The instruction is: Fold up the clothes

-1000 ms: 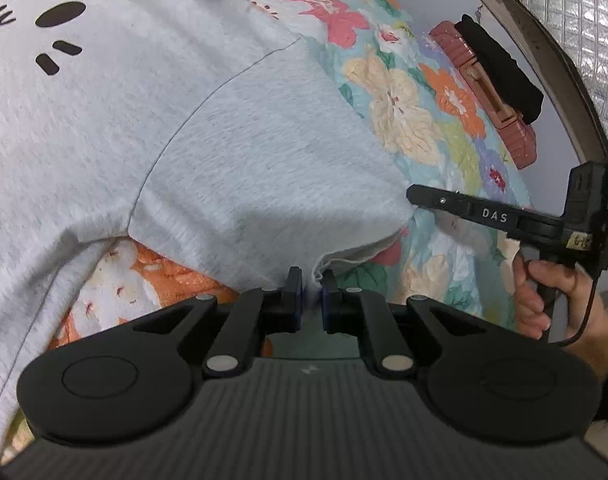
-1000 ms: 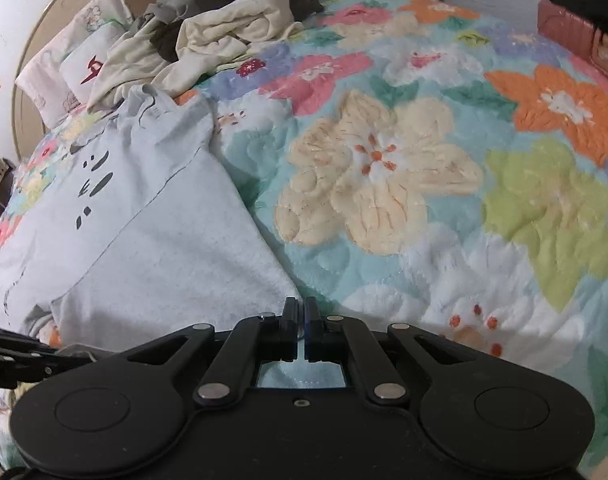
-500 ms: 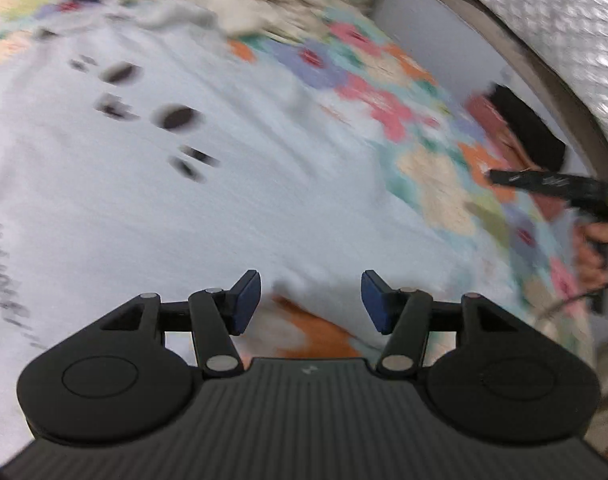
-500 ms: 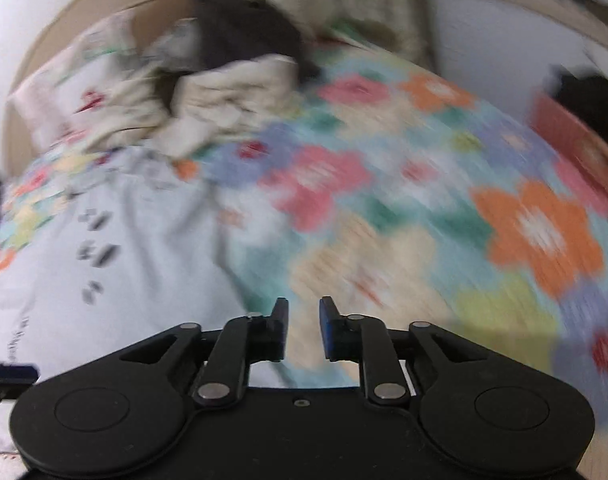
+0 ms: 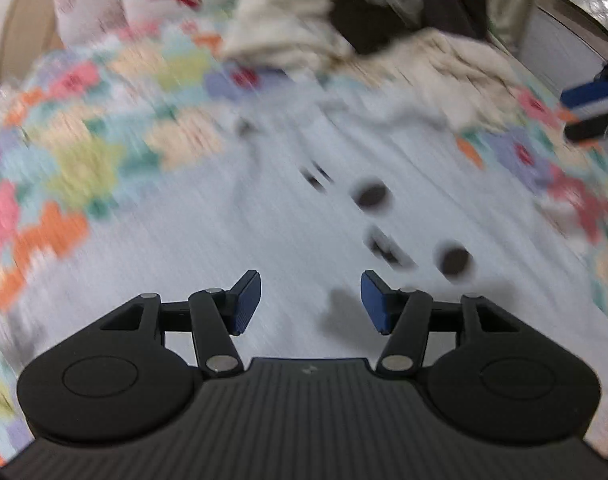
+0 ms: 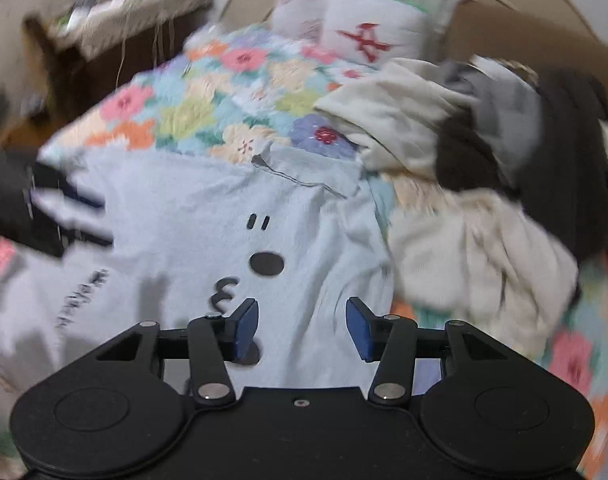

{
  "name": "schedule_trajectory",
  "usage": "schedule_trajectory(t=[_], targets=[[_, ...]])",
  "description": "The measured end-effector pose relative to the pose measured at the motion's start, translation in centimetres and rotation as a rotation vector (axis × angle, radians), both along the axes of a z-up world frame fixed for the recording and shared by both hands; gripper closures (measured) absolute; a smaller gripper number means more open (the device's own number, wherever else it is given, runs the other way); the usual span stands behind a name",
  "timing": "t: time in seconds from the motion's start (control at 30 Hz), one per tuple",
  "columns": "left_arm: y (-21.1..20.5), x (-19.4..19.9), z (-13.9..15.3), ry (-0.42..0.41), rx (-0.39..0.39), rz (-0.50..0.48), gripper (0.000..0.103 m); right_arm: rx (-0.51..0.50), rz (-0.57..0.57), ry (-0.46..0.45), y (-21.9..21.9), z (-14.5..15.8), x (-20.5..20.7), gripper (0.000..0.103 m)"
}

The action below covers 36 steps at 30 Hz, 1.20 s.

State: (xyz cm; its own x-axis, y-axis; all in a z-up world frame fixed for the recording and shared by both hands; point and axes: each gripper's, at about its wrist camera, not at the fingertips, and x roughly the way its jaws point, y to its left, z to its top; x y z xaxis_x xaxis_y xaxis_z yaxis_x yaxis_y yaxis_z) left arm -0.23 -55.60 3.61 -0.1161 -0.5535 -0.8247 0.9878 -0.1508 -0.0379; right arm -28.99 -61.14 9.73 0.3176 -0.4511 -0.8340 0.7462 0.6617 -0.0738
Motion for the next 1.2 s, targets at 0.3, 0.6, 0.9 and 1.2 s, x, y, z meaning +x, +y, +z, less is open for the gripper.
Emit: schedule_trajectory(t=[0.3,0.6,0.9,1.2], targets=[[-12.1,4.1,-4.4,0.089,0.005,0.083,0.063,0.105,-0.105,-0.084,-11.9,-7.1,7.0,0.05],[-19.6,5.8,-9.6,0.151,-0.031,0.134,0.057,0.025,-0.068,0.057,-17.5,-13.1,10.7,0.05],[-22.7,7.0,-13.4,0.34,-0.006,0.227,0.096,0.095,-0.217,-0.142,-22.3,-16.5,9.6,0.044],[-23.3,7.7,-12.7,0.345,-0.04,0.247,0.102,0.09,-0.251,-0.086,-24.4,-19.5,12.0,0.059]])
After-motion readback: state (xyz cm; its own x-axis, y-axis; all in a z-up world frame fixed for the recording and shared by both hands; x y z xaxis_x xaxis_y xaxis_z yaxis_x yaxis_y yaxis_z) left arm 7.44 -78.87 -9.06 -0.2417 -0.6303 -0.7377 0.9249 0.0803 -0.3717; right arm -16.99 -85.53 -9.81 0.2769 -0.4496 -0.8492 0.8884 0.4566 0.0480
